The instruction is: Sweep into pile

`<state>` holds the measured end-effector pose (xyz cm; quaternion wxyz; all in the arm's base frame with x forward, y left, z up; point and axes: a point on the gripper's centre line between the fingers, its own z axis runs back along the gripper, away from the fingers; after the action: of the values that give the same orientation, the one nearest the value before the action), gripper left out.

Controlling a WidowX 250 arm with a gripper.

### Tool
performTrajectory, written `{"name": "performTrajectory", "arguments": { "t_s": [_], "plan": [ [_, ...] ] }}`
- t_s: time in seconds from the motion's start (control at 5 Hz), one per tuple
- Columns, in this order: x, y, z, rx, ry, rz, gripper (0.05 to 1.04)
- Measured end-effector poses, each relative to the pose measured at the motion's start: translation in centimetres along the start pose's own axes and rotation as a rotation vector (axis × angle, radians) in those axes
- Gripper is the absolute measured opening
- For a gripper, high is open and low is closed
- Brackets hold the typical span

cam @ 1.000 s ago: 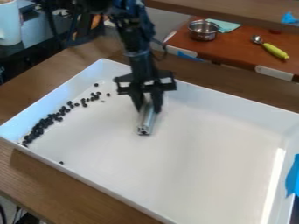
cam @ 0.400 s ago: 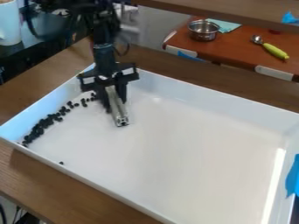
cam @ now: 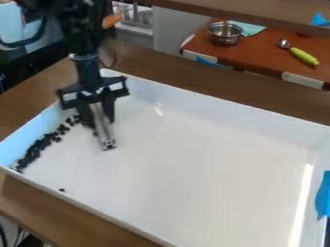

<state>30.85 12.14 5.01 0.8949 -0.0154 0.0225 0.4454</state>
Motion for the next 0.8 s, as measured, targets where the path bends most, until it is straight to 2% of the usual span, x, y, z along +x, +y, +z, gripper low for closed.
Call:
{"name": "performTrajectory", "arguments": {
  "t_s": [0.2, 0.6, 0.8],
  "plan": [
    [-0.4, 1.6, 0.0, 0.003, -0.034, -0.060, 0.382],
    [-1.5, 3.8, 0.0, 0.021, -0.049, -0.168, 0.382],
    [-3.0, 4.1, 0.2, -0.020, -0.012, -0.185, 0.382]
  ]
}}
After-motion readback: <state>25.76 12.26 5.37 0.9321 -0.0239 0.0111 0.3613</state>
